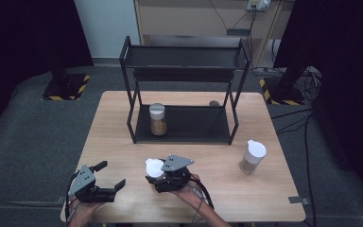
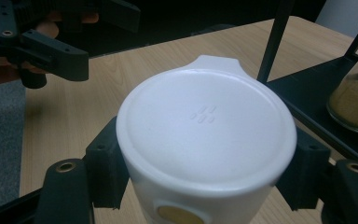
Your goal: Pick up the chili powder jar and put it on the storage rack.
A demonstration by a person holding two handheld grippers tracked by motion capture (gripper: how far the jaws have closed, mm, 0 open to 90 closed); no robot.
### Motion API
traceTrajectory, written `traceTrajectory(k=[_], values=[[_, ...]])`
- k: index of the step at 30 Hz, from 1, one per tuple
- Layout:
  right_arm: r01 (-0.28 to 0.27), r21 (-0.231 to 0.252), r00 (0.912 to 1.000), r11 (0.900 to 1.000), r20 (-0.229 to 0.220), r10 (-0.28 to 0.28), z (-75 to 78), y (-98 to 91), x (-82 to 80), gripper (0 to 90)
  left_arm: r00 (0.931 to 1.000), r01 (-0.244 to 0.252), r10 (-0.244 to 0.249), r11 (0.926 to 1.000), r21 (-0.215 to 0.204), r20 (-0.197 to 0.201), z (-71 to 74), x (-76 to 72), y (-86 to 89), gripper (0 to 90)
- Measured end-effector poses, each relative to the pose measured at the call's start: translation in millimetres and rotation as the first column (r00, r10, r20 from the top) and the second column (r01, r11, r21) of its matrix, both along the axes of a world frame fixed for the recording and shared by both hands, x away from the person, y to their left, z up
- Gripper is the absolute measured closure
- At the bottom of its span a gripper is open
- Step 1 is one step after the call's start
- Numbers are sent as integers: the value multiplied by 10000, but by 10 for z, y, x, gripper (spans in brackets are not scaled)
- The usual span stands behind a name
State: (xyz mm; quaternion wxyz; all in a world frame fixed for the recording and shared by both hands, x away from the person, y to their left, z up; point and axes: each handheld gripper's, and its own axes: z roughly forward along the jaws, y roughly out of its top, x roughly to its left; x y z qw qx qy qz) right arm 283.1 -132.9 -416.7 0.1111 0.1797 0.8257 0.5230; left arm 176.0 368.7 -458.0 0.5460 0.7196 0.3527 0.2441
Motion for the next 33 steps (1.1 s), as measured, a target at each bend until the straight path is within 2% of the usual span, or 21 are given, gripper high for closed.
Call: traceTrajectory(k=[8,15,22,33], values=[[-568,61,9983,9984,126,567,177,-107,95,309,10000,-4,4,10000,-15,1,-2,1,4,7],[-657,-12,9976,9978,224,657,313,-200,142,309,10000,17,-17,10000,6,-20,-1,6,0,7],[-377,48,9988,9993,324,375,404,-307,198,309,10000,20,-20,10000,15,-38,-3,11,-2,8],[311,145,9976,9994,607,-319,631,-487,351,309,10000,31,-31,10000,18,-57,-4,16,-4,8]])
